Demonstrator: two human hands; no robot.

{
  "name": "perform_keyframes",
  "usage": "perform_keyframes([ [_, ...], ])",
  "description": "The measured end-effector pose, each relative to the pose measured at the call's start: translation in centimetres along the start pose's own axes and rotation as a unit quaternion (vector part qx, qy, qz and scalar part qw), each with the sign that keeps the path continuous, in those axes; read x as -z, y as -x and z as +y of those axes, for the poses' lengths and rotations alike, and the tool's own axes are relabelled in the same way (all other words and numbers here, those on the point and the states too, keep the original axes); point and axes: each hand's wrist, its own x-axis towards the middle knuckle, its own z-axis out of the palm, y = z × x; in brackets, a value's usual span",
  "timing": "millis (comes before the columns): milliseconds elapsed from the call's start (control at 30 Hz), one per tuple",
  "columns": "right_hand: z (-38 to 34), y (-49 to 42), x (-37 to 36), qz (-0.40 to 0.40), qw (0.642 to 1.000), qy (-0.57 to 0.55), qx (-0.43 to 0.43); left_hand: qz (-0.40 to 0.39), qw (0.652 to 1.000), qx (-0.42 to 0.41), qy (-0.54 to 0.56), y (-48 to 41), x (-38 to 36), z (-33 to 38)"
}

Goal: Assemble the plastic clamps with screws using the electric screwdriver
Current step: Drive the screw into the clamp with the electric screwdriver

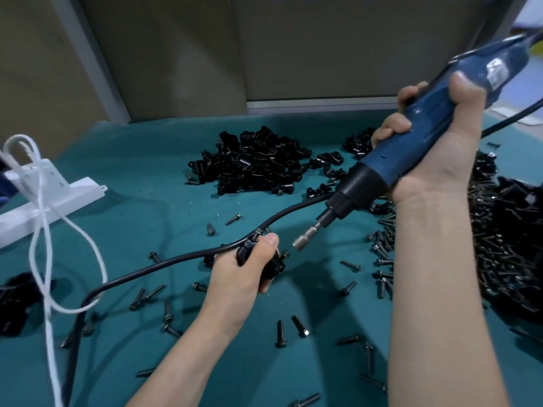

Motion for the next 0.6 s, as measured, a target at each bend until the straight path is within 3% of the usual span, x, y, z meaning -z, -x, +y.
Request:
perform_keyframes([
  [100,0.7,0.5,-0.4,0.002,0.999,0.002,0.044,-0.008,1.000,0.000,-0.012,0.1,0.0,0.2],
  [600,1.6,0.9,-1.8,-0.025,0.999,0.028,0.038,-0.026,0.999,0.000,0.041,0.2,-0.3,0.9],
])
